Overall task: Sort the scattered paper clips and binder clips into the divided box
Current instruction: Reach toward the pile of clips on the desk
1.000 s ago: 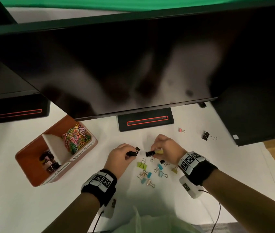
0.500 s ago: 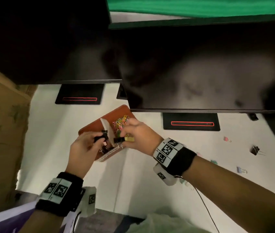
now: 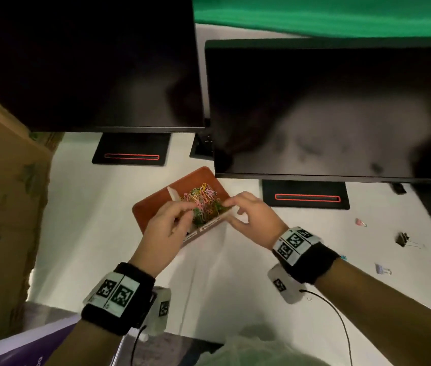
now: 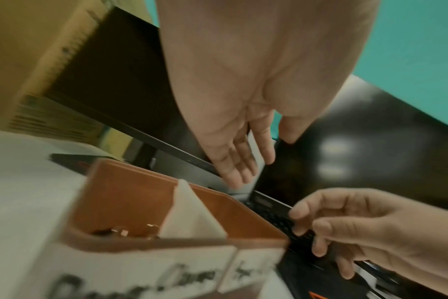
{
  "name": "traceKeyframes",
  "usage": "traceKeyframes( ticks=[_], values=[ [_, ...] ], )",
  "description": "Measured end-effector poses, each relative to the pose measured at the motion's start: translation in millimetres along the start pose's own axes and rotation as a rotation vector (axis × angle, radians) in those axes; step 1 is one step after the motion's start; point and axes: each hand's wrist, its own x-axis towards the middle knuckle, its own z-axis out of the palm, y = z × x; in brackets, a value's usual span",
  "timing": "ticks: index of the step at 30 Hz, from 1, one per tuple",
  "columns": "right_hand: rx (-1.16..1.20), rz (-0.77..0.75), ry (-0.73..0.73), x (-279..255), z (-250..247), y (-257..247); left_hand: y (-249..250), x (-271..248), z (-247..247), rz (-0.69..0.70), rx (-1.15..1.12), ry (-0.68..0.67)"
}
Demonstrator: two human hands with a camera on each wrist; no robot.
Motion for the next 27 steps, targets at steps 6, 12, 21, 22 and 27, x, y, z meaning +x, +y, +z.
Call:
traceKeyframes(
  ticks=[6, 12, 21, 22, 27],
  values=[
    [-0.263, 0.328, -0.028, -71, -45, 113, 27, 6, 81, 0.205, 0.081, -0.357],
    [-0.292, 0.412, -0.239, -109, -54, 156, 33, 6, 175, 0.256, 0.315, -0.696],
    [-0.211, 0.308, -0.214, -111, -50, 173, 17, 1, 236, 0.318, 0.45, -0.755],
    [-0.21, 0.302, -0.212, -111, -51, 175, 15, 2, 237, 0.299, 0.419, -0.741],
    [-0.24, 0.307, -0.249, -107, -56, 177, 11, 3, 234, 0.165, 0.276, -0.667]
  ],
)
